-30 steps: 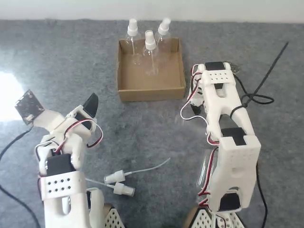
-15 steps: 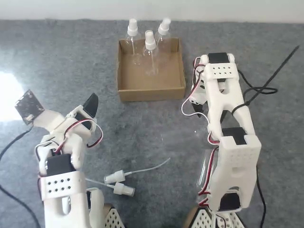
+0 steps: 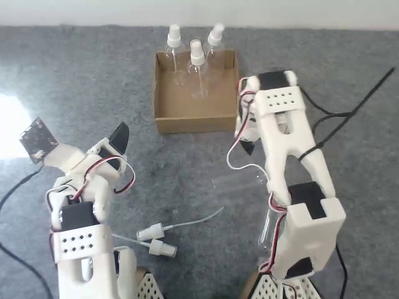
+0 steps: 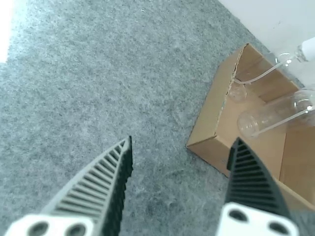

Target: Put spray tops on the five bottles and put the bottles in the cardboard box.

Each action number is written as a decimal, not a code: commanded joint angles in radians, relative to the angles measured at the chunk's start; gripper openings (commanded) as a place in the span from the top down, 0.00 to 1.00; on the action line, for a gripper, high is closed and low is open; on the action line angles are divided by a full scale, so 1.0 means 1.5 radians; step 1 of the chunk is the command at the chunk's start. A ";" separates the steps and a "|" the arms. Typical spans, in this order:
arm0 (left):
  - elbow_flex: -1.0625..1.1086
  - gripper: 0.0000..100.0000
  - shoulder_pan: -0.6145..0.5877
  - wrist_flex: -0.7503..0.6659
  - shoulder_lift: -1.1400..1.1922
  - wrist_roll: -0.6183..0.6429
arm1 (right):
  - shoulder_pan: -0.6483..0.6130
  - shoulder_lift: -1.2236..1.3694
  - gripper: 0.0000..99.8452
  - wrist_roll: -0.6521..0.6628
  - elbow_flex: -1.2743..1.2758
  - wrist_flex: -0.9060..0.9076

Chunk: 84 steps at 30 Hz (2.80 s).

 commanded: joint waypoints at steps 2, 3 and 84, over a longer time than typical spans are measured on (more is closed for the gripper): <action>-0.003 0.71 -0.002 -0.015 -0.009 -0.005 | -0.058 -0.067 0.79 0.005 0.035 0.025; -0.003 0.71 -0.002 -0.015 -0.009 -0.005 | -0.069 -0.073 0.79 0.005 0.050 0.025; -0.003 0.71 -0.002 -0.015 -0.009 -0.005 | -0.074 -0.043 0.84 -0.023 0.357 -0.322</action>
